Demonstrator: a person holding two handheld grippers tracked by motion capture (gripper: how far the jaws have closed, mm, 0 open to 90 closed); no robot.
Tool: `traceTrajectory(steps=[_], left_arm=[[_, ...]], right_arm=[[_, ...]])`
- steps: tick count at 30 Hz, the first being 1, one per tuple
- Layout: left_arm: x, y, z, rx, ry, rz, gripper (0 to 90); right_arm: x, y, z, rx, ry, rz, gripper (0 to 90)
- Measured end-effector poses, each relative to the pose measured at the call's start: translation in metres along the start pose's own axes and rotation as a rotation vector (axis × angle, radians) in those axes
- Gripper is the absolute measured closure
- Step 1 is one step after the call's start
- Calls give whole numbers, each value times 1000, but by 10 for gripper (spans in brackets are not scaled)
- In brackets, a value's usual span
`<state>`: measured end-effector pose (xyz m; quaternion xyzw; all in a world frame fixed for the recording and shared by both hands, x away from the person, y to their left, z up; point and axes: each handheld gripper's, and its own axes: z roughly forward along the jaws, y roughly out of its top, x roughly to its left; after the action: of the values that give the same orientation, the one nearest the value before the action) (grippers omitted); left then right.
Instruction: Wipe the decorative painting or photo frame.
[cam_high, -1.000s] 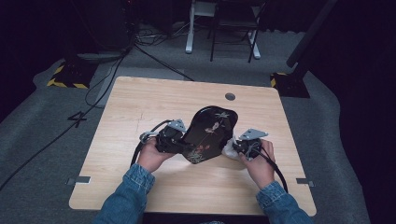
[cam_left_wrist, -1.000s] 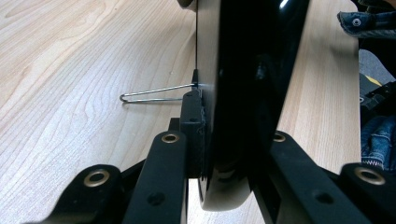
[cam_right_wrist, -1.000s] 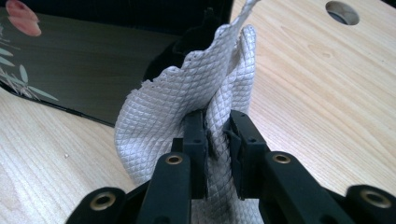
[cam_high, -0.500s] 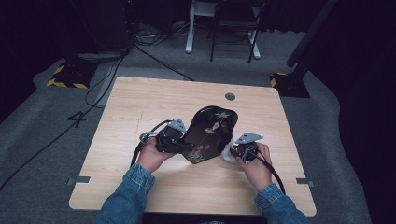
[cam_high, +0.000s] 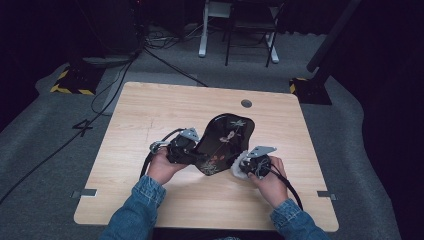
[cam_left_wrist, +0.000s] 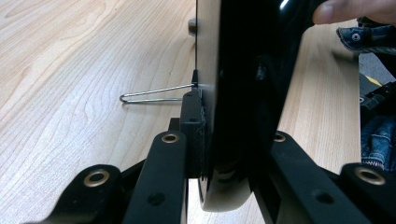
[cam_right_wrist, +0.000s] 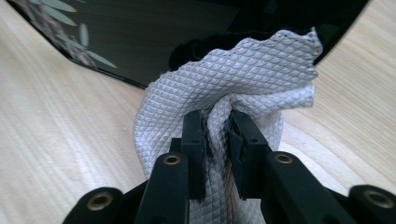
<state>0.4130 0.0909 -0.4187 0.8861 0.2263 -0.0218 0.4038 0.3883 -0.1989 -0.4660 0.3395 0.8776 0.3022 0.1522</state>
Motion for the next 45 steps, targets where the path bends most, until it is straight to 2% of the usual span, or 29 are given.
traceTrajectory(steps=[10, 11, 15, 19, 25, 29, 33, 36, 39, 42, 45], left_arm=[[0, 0, 0, -4, 2, -3, 791], [0, 0, 0, -4, 2, -3, 792], [0, 0, 0, -4, 4, -3, 789], [0, 0, 0, -3, 5, -2, 789], [1, -1, 0, -8, 5, -3, 787], [0, 0, 0, -5, 7, -3, 787], [0, -1, 0, -2, 8, -2, 787], [1, -1, 0, -5, 8, -2, 783], [0, -1, 0, -4, 8, -1, 783], [0, -1, 0, -2, 7, -2, 781], [0, -1, 0, -4, 6, -2, 781]], right_arm=[[9, 3, -2, -24, 61, -19, 767], [12, 5, -7, -50, 97, -15, 764], [14, 6, -18, -83, 116, -25, 766], [13, 5, -27, -105, 114, -20, 773], [-5, -3, -53, -163, 71, 24, 810], [-11, -7, -59, -177, 59, 48, 784], [-7, -8, -56, -177, 66, 45, 714], [2, -8, -51, -172, 100, 32, 660], [16, -9, -42, -120, 140, 0, 586], [22, -12, -29, -57, 170, -13, 490], [24, -15, -16, -17, 156, -22, 434]])
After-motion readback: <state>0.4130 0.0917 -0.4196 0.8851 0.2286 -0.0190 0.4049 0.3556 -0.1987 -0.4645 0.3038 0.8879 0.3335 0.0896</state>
